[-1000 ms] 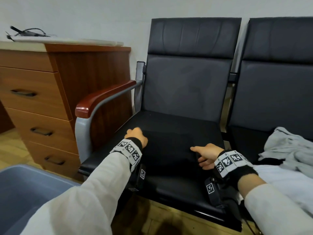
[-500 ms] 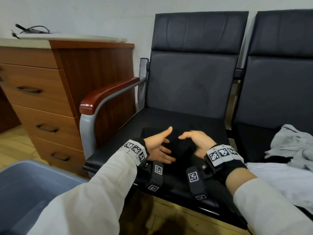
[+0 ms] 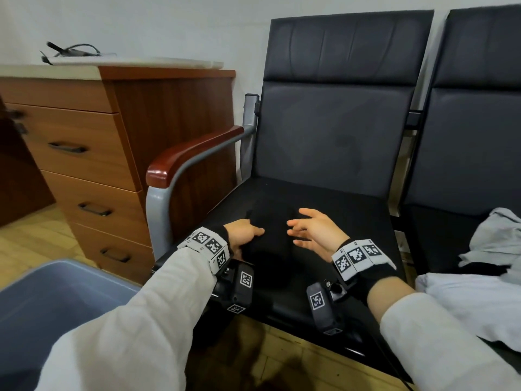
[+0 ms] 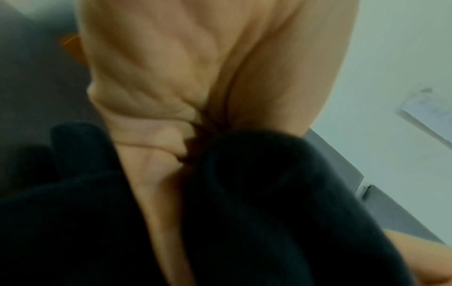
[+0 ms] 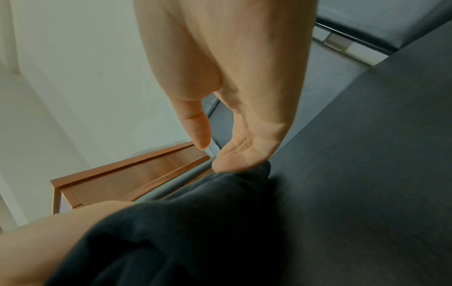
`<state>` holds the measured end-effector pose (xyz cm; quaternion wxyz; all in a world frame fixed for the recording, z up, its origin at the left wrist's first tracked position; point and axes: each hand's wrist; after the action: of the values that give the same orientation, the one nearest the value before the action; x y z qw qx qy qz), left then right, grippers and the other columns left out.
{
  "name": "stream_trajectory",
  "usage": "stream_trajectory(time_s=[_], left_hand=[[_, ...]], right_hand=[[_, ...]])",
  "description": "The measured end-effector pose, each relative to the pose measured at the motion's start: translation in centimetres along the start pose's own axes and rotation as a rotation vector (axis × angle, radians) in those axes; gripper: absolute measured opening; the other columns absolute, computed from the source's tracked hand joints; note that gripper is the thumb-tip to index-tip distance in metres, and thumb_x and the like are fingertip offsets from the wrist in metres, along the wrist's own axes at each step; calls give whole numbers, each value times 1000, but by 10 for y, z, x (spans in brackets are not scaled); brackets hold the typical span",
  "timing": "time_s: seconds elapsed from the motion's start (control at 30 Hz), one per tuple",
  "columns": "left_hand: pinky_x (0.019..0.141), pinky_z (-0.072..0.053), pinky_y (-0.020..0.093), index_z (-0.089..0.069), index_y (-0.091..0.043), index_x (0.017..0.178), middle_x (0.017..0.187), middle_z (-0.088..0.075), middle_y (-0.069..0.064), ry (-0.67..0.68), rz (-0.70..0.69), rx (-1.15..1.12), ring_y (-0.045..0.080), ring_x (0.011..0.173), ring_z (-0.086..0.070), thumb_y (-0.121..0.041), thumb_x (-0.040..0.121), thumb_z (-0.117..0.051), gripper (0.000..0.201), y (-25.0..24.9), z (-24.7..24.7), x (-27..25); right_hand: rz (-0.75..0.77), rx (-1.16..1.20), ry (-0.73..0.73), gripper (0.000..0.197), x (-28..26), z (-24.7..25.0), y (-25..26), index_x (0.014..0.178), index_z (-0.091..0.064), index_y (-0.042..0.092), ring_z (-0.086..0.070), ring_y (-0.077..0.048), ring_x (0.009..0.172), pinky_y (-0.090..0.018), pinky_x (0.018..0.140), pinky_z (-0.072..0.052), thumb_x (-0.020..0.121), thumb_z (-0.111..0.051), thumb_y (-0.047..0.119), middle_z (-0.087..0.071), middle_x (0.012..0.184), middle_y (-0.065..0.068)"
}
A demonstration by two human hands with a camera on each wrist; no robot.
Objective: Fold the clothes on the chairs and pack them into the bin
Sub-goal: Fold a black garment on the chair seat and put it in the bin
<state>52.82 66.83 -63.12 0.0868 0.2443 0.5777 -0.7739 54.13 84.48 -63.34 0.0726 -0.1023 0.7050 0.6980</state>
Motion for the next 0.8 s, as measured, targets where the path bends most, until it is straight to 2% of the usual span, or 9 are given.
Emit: stream_trajectory(time_s=[0.1, 0.2, 0.37, 0.47, 0.53, 0.6, 0.67, 0.73, 0.8], left_hand=[[95, -49, 51, -48, -3, 132, 124, -59, 19, -69, 18, 146, 37, 110, -61, -23, 91, -58, 47, 3, 7, 10], [99, -48, 42, -51, -1, 129, 127, -57, 17, -214, 36, 453, 33, 115, -57, -29, 83, -66, 56, 0, 13, 10], [86, -48, 32, -54, -6, 122, 120, -59, 13, -471, 78, 659, 30, 109, -59, -31, 83, -66, 47, 11, 20, 16], [97, -45, 37, -54, -9, 123, 126, -57, 13, -541, 85, 666, 32, 115, -55, -50, 84, -59, 57, 19, 18, 19], [102, -42, 41, -53, -11, 125, 130, -55, 12, -545, 92, 640, 33, 120, -51, -68, 79, -52, 73, 20, 19, 22], [98, -45, 39, -57, -12, 117, 122, -59, 10, -504, 73, 620, 30, 114, -55, -71, 73, -57, 74, 19, 18, 22], [82, -48, 30, -62, -12, 92, 96, -66, 6, -464, -3, 553, 24, 93, -61, -59, 75, -66, 50, 16, 18, 22], [72, -44, 28, -58, -13, 72, 75, -60, 3, -428, -98, 444, 21, 82, -59, -45, 80, -69, 35, 10, 16, 23], [83, -49, 31, -64, -9, 88, 89, -65, 7, -370, -173, 307, 23, 91, -62, -40, 80, -70, 32, 5, 14, 25]], right_hand=[[-16, -43, -1, 65, 2, 0, -4, 146, -30, 15, -60, -18, 100, -27, 71, -52, 87, -48, -8, -63, 119, -8], [-43, -95, 17, 63, 2, -3, -8, 145, -31, 15, -55, -20, 112, -27, 74, -50, 88, -44, -9, -64, 121, -5], [-59, -130, 43, 62, 5, -7, -14, 145, -32, 15, -52, -20, 113, -32, 83, -48, 89, -44, -8, -61, 125, -4], [-45, -67, 5, 58, 7, -7, -13, 144, -35, 12, -55, -22, 107, -31, 78, -51, 90, -47, -7, -60, 119, -9], [-57, 0, -43, 55, 8, -5, -14, 143, -34, 9, -55, -24, 103, -34, 81, -51, 92, -47, -6, -55, 112, -12], [-96, 57, -74, 53, 9, -2, -16, 142, -33, 6, -57, -28, 102, -36, 84, -51, 92, -47, -6, -54, 106, -13], [-131, 100, -94, 44, 8, 1, -17, 135, -41, 4, -61, -28, 93, -34, 78, -53, 92, -46, -5, -55, 99, -14], [-153, 118, -108, 28, 8, 3, -17, 121, -48, 1, -62, -25, 81, -33, 74, -52, 94, -45, -3, -56, 101, -17], [-172, 130, -106, 25, 7, 4, -18, 120, -47, 0, -62, -24, 79, -32, 75, -52, 96, -45, 2, -59, 101, -18]])
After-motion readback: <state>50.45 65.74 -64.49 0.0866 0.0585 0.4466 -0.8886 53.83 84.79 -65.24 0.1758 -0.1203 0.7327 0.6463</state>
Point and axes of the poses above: each hand's wrist, its own x-axis towards the middle knuckle, its own z-axis out of the back of the hand, y = z × x
